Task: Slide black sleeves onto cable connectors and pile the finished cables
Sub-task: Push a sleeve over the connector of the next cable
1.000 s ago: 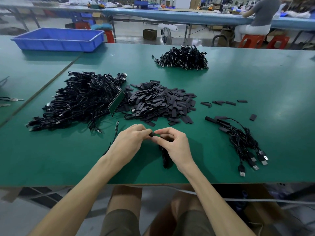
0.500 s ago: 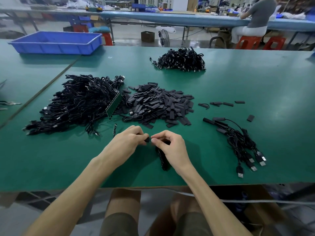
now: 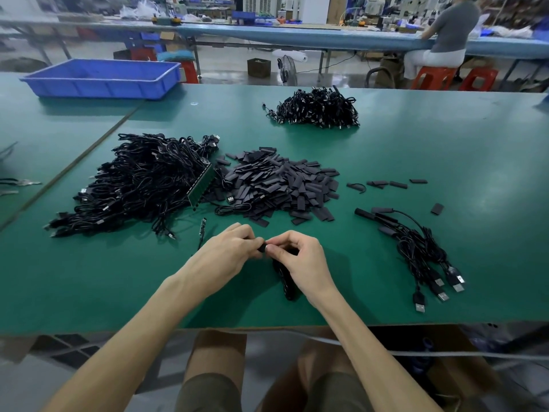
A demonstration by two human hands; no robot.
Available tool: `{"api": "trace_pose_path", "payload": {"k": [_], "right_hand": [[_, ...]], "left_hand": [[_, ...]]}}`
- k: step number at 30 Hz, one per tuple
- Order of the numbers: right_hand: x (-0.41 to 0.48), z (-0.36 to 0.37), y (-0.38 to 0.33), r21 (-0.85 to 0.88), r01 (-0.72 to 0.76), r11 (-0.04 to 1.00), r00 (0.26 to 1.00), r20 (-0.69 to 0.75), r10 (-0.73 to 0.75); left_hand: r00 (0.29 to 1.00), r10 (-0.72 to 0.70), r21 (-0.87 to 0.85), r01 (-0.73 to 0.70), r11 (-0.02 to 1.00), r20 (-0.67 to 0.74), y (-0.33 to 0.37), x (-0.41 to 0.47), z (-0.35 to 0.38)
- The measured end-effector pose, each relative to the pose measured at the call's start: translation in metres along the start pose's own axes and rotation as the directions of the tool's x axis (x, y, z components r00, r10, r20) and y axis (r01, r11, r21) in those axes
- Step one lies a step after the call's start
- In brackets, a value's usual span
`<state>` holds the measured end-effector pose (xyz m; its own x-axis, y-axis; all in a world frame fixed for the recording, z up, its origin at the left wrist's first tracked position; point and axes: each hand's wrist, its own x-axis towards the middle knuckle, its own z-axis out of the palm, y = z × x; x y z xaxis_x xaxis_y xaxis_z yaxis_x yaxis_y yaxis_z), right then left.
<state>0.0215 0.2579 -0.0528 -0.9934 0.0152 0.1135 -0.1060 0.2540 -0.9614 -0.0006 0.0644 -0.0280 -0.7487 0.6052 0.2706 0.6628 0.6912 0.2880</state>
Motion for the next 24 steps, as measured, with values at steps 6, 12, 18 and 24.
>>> {"api": "trace_pose_path", "payload": {"k": [6, 12, 18, 24], "right_hand": [[0.0000, 0.0009, -0.0015, 0.014, -0.011, 1.000, 1.000, -0.014, 0.011], [-0.0005, 0.0028, -0.0042, 0.021, -0.022, 1.000, 1.000, 0.011, 0.022], [-0.0015, 0.0056, -0.0057, -0.067, 0.003, 0.998, 0.998, 0.069, 0.002], [-0.0009, 0.0056, -0.0020, -0.149, 0.038, 0.988, 0.999, 0.036, -0.033]], "left_hand": [[0.999, -0.051, -0.056, 0.051, 0.997, -0.007, 0.0019, 0.0030, 0.0020], [0.997, -0.070, -0.086, 0.073, 0.994, 0.038, -0.0017, 0.0031, -0.0027], [0.987, -0.158, -0.086, 0.155, 0.984, -0.017, -0.0061, 0.0032, -0.0056], [0.987, -0.163, -0.097, 0.163, 0.982, 0.003, -0.0062, 0.0001, -0.0022]]}}
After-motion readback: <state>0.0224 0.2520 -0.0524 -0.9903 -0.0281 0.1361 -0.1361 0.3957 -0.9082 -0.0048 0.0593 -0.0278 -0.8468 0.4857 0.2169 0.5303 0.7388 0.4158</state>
